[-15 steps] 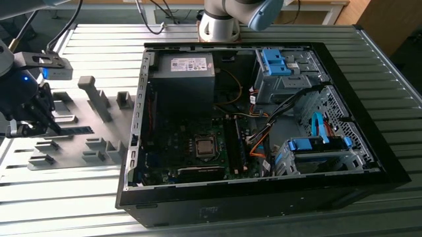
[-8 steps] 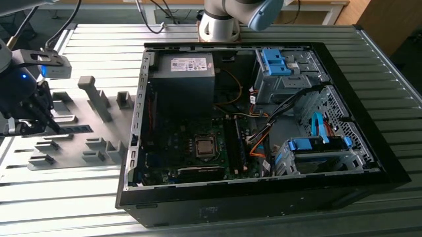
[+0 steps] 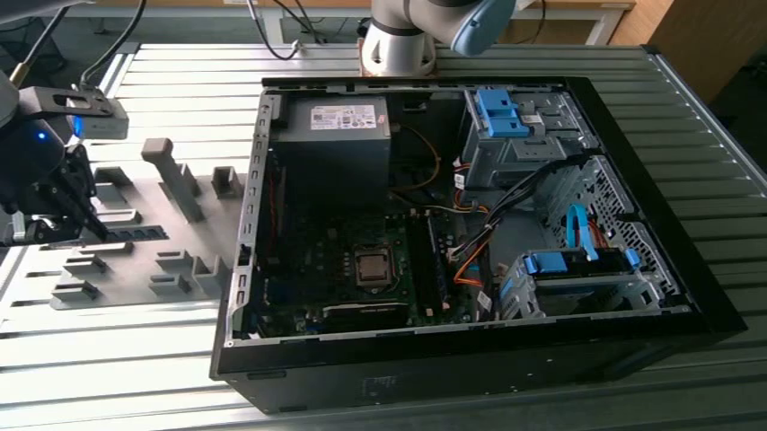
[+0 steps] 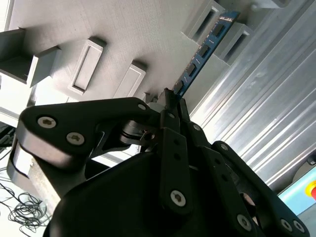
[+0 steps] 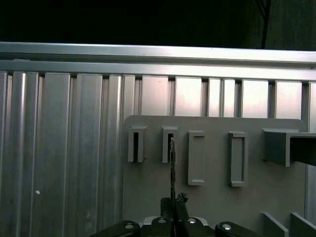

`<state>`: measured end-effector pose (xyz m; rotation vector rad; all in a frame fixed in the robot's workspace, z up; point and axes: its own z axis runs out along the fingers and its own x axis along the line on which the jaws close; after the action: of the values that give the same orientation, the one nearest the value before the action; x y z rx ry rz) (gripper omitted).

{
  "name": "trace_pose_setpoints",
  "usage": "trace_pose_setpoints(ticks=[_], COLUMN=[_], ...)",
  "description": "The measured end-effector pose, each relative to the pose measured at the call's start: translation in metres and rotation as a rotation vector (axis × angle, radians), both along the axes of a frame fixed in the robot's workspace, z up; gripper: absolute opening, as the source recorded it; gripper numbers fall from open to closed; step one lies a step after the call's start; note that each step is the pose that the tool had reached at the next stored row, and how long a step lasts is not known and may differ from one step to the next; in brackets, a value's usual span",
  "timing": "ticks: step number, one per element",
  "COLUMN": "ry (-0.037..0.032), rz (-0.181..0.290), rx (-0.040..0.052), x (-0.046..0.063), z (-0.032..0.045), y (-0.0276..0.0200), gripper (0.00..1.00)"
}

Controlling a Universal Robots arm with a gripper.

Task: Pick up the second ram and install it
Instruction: 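Pick up the second ram and move it above second insertion slot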

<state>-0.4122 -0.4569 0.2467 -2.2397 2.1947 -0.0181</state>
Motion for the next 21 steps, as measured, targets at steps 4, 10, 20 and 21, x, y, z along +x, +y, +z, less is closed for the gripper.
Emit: trace_pose_setpoints(ticks=[4,10,20,21], ry=[0.0004,0.0001,0.0,0.0], rz=[0.0,0.0,0.0,0.0], rx=[-0.0003,0.0,0.0,0.0], x=[0.0,0.0,0.0,0.0], z=[0.003,0.028,0.0733,0.0778], y=[0.0,0.0003,0.0006,0.0007], gripper=[0.14,0.14,0.14,0.14])
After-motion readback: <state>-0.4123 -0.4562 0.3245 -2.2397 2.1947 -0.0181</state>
